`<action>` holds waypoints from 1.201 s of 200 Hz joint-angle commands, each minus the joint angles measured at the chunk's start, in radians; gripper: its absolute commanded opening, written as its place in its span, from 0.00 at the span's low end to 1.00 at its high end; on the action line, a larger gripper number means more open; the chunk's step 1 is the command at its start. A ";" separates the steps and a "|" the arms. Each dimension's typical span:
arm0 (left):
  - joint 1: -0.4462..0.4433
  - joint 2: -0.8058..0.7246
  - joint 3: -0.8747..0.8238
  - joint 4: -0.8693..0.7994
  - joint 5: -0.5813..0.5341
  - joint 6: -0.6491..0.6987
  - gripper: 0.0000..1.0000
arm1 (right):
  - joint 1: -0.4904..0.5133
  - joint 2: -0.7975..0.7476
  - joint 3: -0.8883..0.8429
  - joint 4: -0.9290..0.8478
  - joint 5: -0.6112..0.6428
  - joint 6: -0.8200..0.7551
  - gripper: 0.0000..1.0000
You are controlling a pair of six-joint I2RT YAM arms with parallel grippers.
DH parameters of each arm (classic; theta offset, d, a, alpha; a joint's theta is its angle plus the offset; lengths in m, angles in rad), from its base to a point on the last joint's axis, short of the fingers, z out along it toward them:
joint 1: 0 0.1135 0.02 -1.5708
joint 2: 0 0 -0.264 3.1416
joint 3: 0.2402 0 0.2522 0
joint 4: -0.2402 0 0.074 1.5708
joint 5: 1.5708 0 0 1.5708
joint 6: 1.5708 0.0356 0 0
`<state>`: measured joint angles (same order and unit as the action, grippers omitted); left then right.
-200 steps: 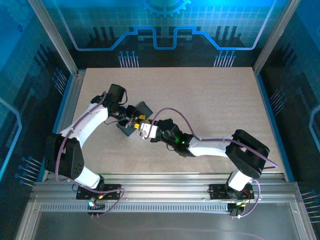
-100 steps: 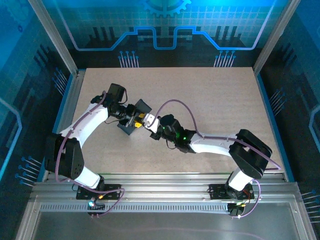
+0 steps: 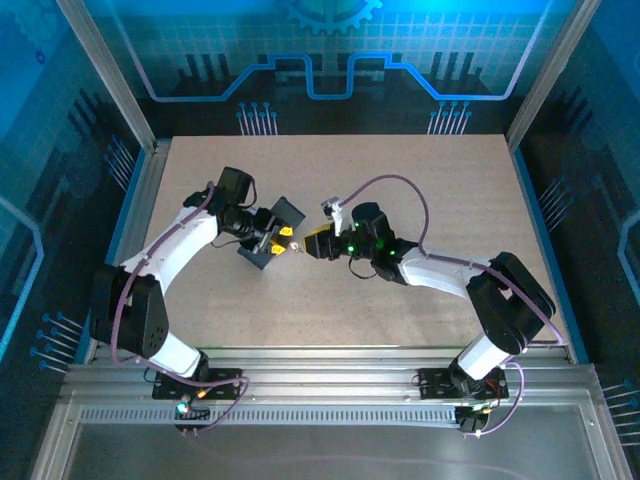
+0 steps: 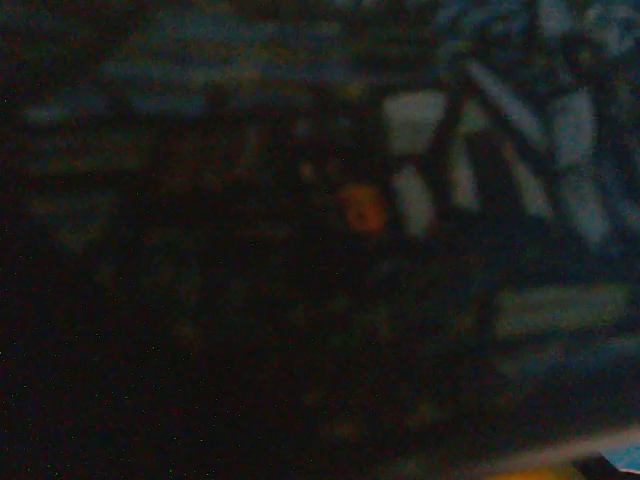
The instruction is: Unlock the padlock with the key
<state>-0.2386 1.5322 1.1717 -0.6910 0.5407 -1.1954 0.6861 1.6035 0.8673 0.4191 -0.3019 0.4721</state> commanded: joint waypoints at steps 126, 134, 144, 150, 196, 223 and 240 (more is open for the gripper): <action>-0.006 0.003 0.001 0.030 0.030 -0.001 0.07 | 0.050 0.170 0.130 0.114 -0.105 0.194 0.41; -0.009 0.001 -0.004 0.036 0.032 -0.004 0.07 | 0.053 0.177 0.139 0.106 -0.101 0.202 0.38; -0.011 -0.002 -0.010 0.042 0.033 -0.009 0.07 | 0.052 0.187 0.148 0.107 -0.107 0.212 0.32; -0.011 -0.004 -0.013 0.042 0.031 -0.008 0.07 | 0.052 0.188 0.150 0.107 -0.110 0.219 0.27; 0.017 -0.011 0.020 -0.037 -0.065 0.069 0.50 | 0.003 0.153 0.133 0.015 -0.115 0.250 0.08; 0.059 -0.030 0.042 -0.071 -0.084 0.100 0.64 | -0.026 0.119 0.153 -0.084 -0.128 0.214 0.07; 0.094 -0.060 0.050 -0.085 -0.100 0.128 0.66 | -0.037 0.095 0.170 -0.142 -0.126 0.189 0.07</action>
<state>-0.1955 1.5322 1.1828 -0.7158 0.4816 -1.1248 0.6708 1.7641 0.9855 0.3721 -0.4137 0.7052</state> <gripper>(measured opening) 0.652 0.113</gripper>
